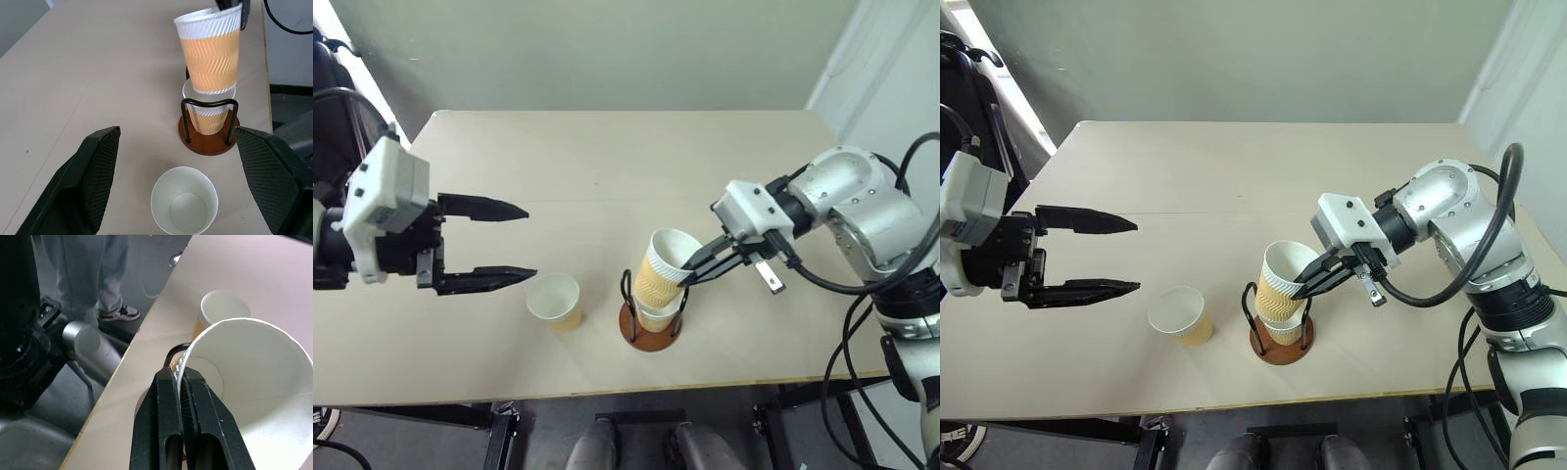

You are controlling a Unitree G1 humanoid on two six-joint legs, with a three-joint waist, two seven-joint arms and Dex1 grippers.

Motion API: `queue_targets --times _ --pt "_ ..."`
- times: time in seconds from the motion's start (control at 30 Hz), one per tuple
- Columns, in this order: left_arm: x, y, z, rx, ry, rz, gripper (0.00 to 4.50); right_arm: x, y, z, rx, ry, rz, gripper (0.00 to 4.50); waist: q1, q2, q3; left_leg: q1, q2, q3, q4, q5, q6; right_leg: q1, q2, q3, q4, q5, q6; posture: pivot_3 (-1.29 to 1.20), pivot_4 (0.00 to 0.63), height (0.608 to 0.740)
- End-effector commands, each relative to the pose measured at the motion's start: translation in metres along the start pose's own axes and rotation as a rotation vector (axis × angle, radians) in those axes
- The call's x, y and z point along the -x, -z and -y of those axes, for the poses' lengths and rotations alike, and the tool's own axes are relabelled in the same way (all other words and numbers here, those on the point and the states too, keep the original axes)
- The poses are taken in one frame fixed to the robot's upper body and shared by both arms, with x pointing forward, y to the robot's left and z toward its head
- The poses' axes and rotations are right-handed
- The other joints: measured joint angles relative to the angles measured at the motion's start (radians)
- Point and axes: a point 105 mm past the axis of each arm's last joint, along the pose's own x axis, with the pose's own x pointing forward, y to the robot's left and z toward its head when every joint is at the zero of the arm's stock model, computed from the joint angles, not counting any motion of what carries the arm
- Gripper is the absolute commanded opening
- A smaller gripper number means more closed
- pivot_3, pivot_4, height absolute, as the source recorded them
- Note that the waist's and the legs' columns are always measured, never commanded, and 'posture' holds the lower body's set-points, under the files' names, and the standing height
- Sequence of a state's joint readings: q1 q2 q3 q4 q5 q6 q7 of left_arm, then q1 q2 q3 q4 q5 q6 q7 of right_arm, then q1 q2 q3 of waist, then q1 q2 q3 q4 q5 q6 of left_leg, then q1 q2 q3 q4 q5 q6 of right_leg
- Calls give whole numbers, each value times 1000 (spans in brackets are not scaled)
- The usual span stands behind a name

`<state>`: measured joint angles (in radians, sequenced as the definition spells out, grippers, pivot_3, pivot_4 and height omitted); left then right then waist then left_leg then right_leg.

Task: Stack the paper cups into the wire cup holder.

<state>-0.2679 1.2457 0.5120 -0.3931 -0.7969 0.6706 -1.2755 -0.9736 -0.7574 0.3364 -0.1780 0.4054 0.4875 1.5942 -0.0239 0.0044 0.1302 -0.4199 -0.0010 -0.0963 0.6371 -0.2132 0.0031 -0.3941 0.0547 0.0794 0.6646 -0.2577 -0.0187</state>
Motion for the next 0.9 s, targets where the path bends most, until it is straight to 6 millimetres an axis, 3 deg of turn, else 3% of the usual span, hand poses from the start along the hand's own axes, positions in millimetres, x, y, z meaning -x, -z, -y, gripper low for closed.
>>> queue_targets --times 0.03,0.17,0.27,0.53,0.57,0.63,0.7,0.77,0.9 --pt "6 -9 0 -43 -37 -1 3989 3 -3 1 47 2 -29 53 0 0 0 0 0 0 0 0 0 0 0 0 0 0 0 0 150 740" --pt "7 -10 1 -44 -39 -2 3989 1 -3 1 44 2 -39 53 0 0 0 0 0 0 0 0 0 0 0 0 0 0 0 0 150 740" --pt "8 -11 0 -44 -39 -2 3989 1 -4 2 42 1 -41 613 0 0 0 0 0 0 0 0 0 0 0 0 0 0 0 0 150 740" --pt "10 -10 -4 -52 -50 -10 3989 5 -7 8 36 44 -37 3472 0 0 0 0 0 0 0 0 0 0 0 0 0 0 0 0 150 740" --pt "8 -9 -4 -50 -41 -11 3989 11 -7 12 22 80 -35 3837 0 0 0 0 0 0 0 0 0 0 0 0 0 0 0 0 150 740" --pt "4 -1 -5 -45 -19 -51 3989 42 0 17 -57 218 -23 4479 1 0 0 0 0 0 0 0 0 0 0 0 0 0 0 0 150 740" --pt "5 6 -10 -45 -17 -91 3989 69 4 14 -116 312 -1 4479 15 0 0 -1 0 0 1 0 0 0 0 0 -1 0 0 0 150 740" --pt "4 7 -12 -48 -9 -89 3989 79 3 9 -144 347 19 4479 23 -1 0 -1 -1 0 1 -1 1 0 -1 0 -1 0 0 0 150 740" --pt "-3 3 -14 -62 25 -55 3989 73 5 -3 -162 337 16 4479 20 -2 -1 -1 0 0 -1 -1 0 0 0 0 -1 -1 -2 0 150 740"
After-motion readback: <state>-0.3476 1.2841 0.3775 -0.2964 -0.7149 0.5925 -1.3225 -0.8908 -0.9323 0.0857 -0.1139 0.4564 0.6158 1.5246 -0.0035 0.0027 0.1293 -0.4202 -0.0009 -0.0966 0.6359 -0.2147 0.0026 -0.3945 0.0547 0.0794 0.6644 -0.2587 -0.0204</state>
